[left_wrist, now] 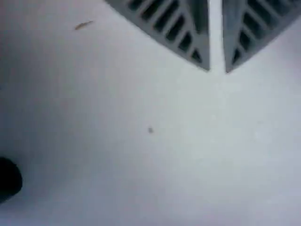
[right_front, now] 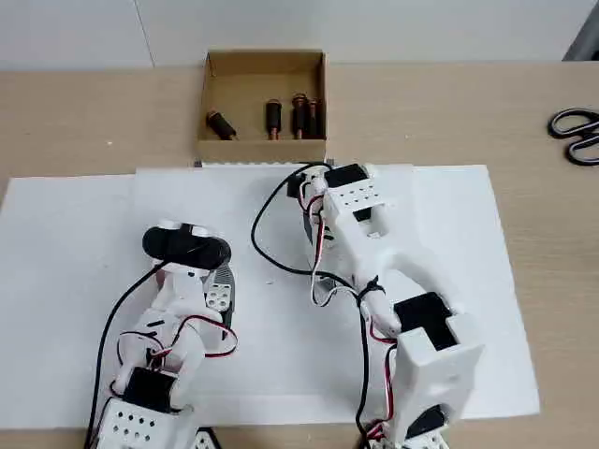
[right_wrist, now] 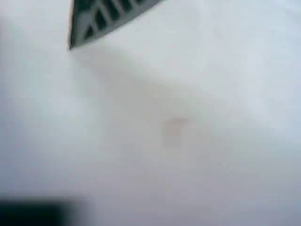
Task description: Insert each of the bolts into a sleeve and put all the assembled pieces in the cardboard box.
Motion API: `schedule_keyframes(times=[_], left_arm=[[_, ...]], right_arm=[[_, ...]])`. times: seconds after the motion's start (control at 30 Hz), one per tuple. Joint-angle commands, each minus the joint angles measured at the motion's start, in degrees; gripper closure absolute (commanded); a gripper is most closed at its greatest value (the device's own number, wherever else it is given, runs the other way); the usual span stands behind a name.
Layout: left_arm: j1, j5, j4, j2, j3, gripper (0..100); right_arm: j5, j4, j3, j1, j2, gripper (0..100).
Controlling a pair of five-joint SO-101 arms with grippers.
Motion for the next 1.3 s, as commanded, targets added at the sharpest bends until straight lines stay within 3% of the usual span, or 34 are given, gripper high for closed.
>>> schedule_keyframes(times=[0.0, 0.3, 0.87, 1.27], left_arm=[[-0.35, -0.18, -1.05, -0.53, -0.31, 99], [-0.35, -0.18, -1.05, -0.53, -0.31, 99], [-0.44, -0.18, -1.05, -0.53, -0.31, 99], [-0.44, -0.18, -1.05, -0.53, -0.31, 99]], right_arm=[[4.92, 1.27, -0.88, -1.27, -0.13, 81.3], [10.29, 2.95, -8.79, -1.45, -8.75, 81.5], [47.38, -4.70, -8.70, 4.26, -12.26, 81.2], [59.87, -8.04, -8.97, 4.44, -5.93, 81.3]])
